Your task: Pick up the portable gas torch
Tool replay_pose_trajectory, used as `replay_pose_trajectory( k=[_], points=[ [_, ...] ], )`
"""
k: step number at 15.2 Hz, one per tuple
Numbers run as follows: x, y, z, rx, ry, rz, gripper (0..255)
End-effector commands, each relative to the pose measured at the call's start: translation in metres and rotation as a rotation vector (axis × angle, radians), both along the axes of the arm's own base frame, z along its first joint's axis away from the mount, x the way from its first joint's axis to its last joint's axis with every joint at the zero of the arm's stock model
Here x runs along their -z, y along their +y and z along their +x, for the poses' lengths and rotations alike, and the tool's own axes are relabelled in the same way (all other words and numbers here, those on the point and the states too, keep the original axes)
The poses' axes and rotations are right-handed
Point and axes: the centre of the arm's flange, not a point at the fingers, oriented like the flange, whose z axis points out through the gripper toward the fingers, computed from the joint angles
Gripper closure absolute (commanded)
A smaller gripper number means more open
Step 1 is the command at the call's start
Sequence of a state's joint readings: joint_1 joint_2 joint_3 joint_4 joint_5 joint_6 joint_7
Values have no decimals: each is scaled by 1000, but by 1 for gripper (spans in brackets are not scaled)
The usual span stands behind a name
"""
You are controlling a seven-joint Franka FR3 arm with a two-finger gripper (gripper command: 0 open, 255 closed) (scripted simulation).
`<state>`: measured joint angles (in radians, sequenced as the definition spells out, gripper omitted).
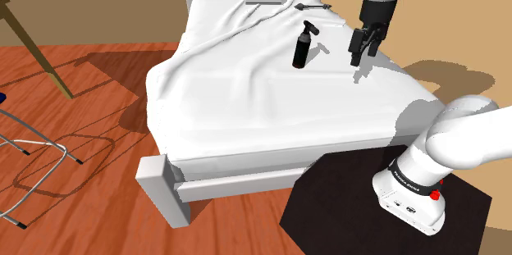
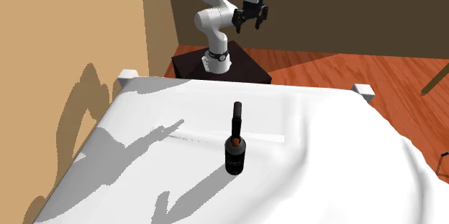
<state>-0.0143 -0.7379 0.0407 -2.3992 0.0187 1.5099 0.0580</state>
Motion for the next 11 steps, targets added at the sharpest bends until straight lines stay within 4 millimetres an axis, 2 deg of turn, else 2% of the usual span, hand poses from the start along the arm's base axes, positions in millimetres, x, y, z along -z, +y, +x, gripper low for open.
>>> replay_pose_trajectory(
  k=[1,11],
  points=[
    [0,0,0,0,0,0,0],
    [18,-56,115,152,-29,1,0]
  ],
)
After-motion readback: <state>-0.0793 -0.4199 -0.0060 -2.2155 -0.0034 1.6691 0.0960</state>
